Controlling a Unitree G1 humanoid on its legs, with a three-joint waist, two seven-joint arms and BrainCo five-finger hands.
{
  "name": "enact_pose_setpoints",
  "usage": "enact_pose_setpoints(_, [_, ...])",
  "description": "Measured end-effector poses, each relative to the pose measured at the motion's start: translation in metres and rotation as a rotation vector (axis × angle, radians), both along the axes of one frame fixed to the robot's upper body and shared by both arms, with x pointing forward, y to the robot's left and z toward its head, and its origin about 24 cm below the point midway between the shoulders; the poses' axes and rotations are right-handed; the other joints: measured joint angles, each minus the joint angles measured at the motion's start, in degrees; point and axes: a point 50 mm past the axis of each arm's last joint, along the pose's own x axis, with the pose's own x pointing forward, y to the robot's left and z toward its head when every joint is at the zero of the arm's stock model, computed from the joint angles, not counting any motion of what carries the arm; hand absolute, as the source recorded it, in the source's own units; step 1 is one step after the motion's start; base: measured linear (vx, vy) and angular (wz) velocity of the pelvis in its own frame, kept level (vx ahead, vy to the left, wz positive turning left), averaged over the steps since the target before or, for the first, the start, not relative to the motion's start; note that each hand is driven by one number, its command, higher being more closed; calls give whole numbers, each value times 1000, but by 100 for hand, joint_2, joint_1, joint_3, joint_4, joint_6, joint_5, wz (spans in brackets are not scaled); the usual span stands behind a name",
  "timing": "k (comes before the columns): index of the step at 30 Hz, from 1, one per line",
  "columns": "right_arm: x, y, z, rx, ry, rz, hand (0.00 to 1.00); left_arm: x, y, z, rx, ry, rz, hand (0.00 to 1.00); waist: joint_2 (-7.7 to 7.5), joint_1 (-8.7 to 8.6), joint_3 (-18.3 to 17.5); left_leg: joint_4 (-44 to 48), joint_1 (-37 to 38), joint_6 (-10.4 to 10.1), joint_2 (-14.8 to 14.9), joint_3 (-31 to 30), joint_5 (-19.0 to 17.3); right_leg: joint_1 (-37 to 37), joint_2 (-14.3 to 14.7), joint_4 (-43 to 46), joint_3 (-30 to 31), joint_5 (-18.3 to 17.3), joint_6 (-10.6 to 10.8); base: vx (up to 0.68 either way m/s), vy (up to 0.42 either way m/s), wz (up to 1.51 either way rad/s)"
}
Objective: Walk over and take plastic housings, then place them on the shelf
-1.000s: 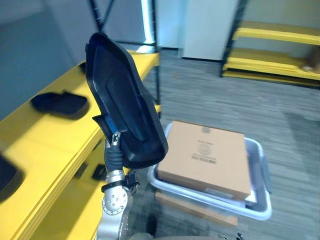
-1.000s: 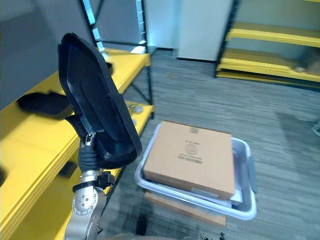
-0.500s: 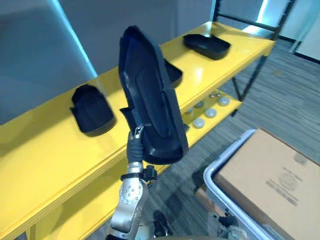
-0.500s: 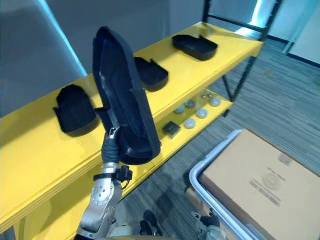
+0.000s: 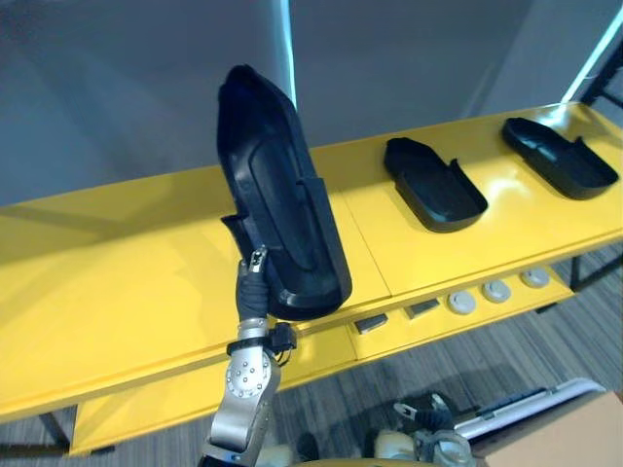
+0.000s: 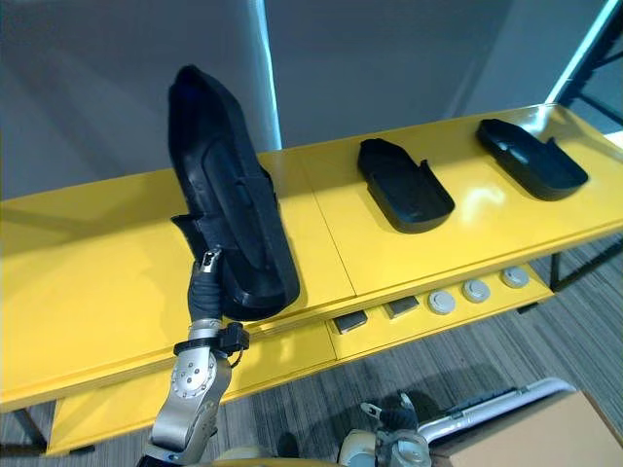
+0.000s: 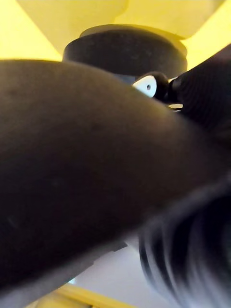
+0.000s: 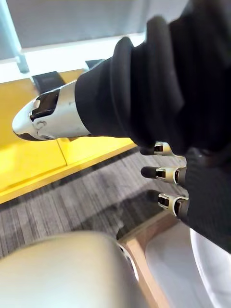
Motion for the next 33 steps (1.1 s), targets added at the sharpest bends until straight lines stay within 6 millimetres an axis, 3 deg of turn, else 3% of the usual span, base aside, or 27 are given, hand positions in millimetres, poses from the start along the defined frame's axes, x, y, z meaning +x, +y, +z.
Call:
enact_pose_setpoints(6, [-14,0,-4,0,33,-9,0,-2,2,-3,2,12,3,100,-30,33,-12,-127,8,-144,24,-247,112,347,84,-434,-367,71,-56,77,-74,30])
enact_pose_setpoints(9, [-13,0,-4,-4,33,-3,0,-2,4,-2,5,10,13,100,-59,32,9,325,-358,-162,41,-189,74,277,7,-488,-620,148,-126,14,-12,38])
enact_pose_setpoints(10, [-11,1,-4,-3,30,2,0,-1,9,-2,9,11,32,100,-45,75,44,681,-600,-174,200,189,-162,224,-9,-458,-617,177,-170,-57,30,7])
enact_pose_setpoints(11, [-9,0,-4,-6,33,5,0,-1,14,-3,10,12,53,100,-44,63,52,1262,-835,-59,548,531,-371,105,-63,-361,-613,176,-171,-62,44,0])
enact_pose_setpoints(12, [-7,0,-5,-9,37,9,0,-1,15,-3,10,12,58,100,-68,52,65,1536,-948,-65,713,603,-460,56,-119,-298,-603,175,-171,-48,145,3])
enact_pose_setpoints(14, [-6,-6,-5,-33,49,28,0,-1,18,-3,10,16,76,100,-153,-52,124,2103,-1126,-126,1420,635,-561,-55,-437,-82,-515,170,-124,-39,242,3])
enact_pose_setpoints(15, [-8,-8,-6,-41,56,29,0,-1,18,-3,8,15,75,100,-173,-65,136,2131,-1108,-148,1582,590,-548,-60,-520,-55,-481,177,-21,-18,341,3])
enact_pose_setpoints(16, [-10,-13,-6,-59,69,22,0,0,17,-2,6,9,69,100,-151,-81,129,2103,-1114,-214,1811,353,-505,-56,-687,-45,-440,174,222,4,408,4])
enact_pose_setpoints(18, [-14,-22,-7,-80,85,20,0,-1,14,-2,-3,10,57,100,-11,-108,51,1794,-1109,-487,1968,-215,-312,-64,-848,-95,-460,291,546,-1,510,7])
enact_pose_setpoints(19, [-16,-26,-6,-92,91,19,0,-1,12,-2,-9,9,53,100,96,-97,-14,1611,-1097,-639,1975,-416,-187,-65,-899,-196,-459,392,721,-14,463,3])
enact_pose_setpoints(20, [-18,-33,-6,-107,96,9,0,-1,9,-2,-22,7,47,100,313,-80,-136,1521,-1105,-1075,1969,-507,-265,-63,-941,-365,-464,558,1006,-16,779,10])
enact_pose_setpoints(21, [-15,-26,-7,-86,97,5,0,4,8,2,-5,-13,27,100,132,-59,-66,1719,-1115,-1178,1689,-404,-693,-22,-1291,-384,-379,711,1205,-24,680,2])
enact_pose_setpoints(22, [-14,-20,-8,-68,97,6,0,5,11,3,12,-19,28,100,-35,-8,-9,1852,-1116,-1099,1565,-289,-730,-50,-1431,-387,-296,806,1147,-57,762,-15])
enact_pose_setpoints(23, [-12,-2,-11,-26,103,29,0,5,19,1,48,-13,44,100,-97,66,-34,2090,-1282,-851,1425,-100,-910,-218,-1574,-403,-345,1172,611,-86,578,-49])
enact_pose_setpoints(24, [-3,3,-10,-23,86,45,0,5,24,1,62,-11,57,100,-109,116,-37,2067,-1284,-682,1343,81,-952,-381,-1586,-372,-440,1487,112,-82,556,-51])
enact_pose_setpoints(25, [-1,5,-9,-23,81,58,0,5,25,0,64,-7,61,100,-119,130,-36,2020,-1248,-615,1309,146,-936,-458,-1558,-185,-413,1346,222,-58,494,-38])
enact_pose_setpoints(26, [-1,8,-9,-20,79,70,0,5,24,-3,63,8,58,100,-131,119,-30,1779,-1035,-422,1175,220,-827,-540,-1300,512,-163,793,413,-27,311,-13])
enact_pose_setpoints(27, [-1,8,-9,-19,77,70,0,4,22,-4,62,10,53,100,-132,114,-29,1625,-910,-334,1079,239,-769,-548,-1082,848,12,498,443,-23,304,-4])
enact_pose_setpoints(28, [-1,8,-9,-21,74,75,0,4,20,-2,64,3,44,100,-121,109,-28,1413,-745,-212,928,309,-686,-541,-682,1285,253,18,482,-34,278,2])
enact_pose_setpoints(29, [0,8,-8,-22,69,80,0,4,16,2,65,-16,36,100,-109,86,-31,1197,-648,-97,726,346,-571,-539,-282,1506,359,-411,453,-35,229,6])
enact_pose_setpoints(31, [0,8,-8,-22,67,82,0,5,10,5,53,-30,24,100,-158,48,-62,1019,-640,-5,476,335,-449,-444,-13,1237,347,-669,183,-74,167,18])
enact_pose_setpoints(32, [-1,7,-8,-25,72,80,0,5,5,5,49,-27,19,100,-131,55,-45,926,-627,37,314,323,-391,-226,-42,774,314,-763,23,-96,144,16])
enact_pose_setpoints(33, [0,5,-8,-30,68,80,0,4,4,4,48,-24,21,100,-74,52,-35,878,-614,46,310,310,-339,-203,-20,701,307,-671,2,-70,90,12])
